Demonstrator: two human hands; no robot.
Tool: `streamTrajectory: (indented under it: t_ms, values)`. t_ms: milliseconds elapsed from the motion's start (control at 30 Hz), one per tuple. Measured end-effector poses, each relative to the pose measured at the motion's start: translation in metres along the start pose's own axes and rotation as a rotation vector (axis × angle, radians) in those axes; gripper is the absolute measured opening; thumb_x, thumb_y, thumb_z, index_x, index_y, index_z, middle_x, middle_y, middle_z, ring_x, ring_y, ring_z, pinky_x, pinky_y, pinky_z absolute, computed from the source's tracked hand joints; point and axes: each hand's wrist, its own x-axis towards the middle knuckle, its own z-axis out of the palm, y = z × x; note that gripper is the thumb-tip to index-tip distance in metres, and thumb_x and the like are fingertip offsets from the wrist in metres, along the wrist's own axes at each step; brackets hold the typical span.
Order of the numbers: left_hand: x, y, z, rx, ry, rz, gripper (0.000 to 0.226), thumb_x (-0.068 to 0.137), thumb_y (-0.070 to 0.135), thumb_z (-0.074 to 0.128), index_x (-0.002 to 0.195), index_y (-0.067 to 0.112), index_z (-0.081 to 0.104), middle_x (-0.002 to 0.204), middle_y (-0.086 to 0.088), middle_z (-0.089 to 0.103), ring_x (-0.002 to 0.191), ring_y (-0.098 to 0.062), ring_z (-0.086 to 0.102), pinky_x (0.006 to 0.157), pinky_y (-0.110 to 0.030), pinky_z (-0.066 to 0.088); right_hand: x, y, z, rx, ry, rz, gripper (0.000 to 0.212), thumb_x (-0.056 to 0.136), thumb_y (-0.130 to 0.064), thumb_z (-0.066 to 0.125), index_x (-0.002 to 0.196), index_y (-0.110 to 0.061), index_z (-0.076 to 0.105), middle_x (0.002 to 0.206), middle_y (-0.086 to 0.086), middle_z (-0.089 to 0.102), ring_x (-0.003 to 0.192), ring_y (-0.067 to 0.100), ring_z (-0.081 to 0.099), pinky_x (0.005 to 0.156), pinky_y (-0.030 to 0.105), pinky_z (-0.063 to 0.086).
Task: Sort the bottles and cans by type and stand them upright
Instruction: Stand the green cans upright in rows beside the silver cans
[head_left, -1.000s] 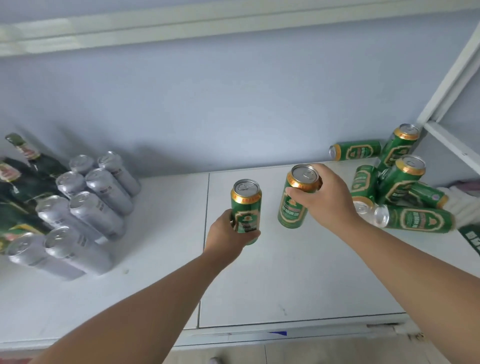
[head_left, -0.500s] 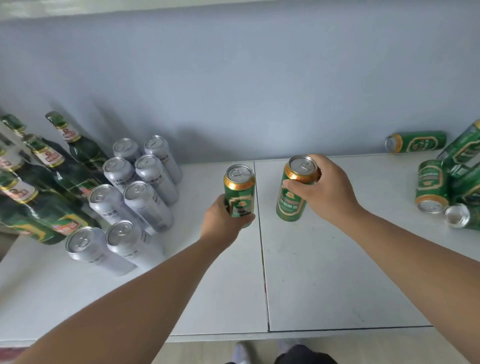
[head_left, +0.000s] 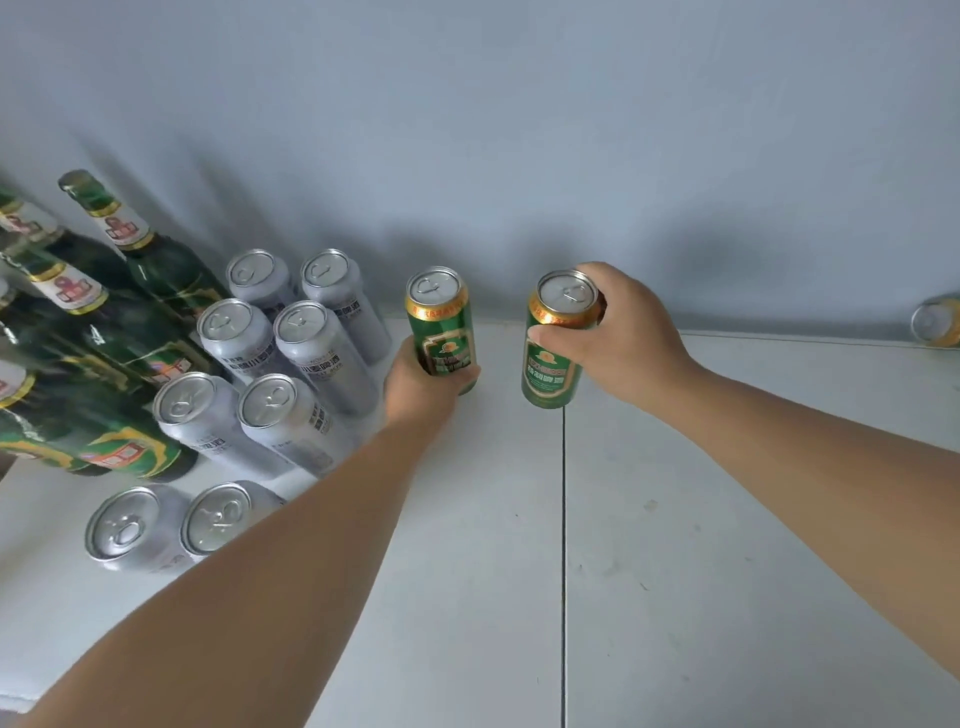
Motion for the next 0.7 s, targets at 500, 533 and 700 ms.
streamTrajectory:
  t_ms: [500, 533, 700]
  values:
    - [0.057, -0.015, 0.007, -0.026, 0.086, -0.065, 0.065, 0.083, 0.023, 0.082, 0.138, 0.025, 0.047, 0.109, 0.013, 0.059, 0.099, -0.013, 0.055, 0.086, -0.025, 0.039, 0.074, 0.014, 0.037, -0.018, -0.202, -0.036, 0.049, 0.072, -0.031, 0.086, 0.114, -0.027, 0.062, 0.102, -0.012, 0.068, 0.095, 0.008, 0.064, 0.077, 0.026, 0.049]
    - [0.058, -0.014, 0.005, -0.023, 0.082, -0.067, 0.066, 0.084, 0.022, 0.081, 0.140, 0.024, 0.046, 0.110, 0.012, 0.058, 0.100, -0.013, 0.054, 0.086, -0.025, 0.039, 0.076, 0.014, 0.038, -0.015, -0.206, -0.033, 0.050, 0.073, -0.031, 0.086, 0.116, -0.027, 0.061, 0.103, -0.012, 0.068, 0.095, 0.007, 0.064, 0.076, 0.025, 0.048]
    - [0.056, -0.012, 0.009, -0.025, 0.082, -0.059, 0.072, 0.084, 0.021, 0.081, 0.142, 0.019, 0.039, 0.114, 0.009, 0.058, 0.103, -0.013, 0.056, 0.085, -0.023, 0.038, 0.079, 0.011, 0.048, -0.029, -0.204, -0.047, 0.056, 0.073, -0.032, 0.086, 0.122, -0.027, 0.058, 0.107, -0.014, 0.065, 0.098, 0.009, 0.062, 0.081, 0.026, 0.048]
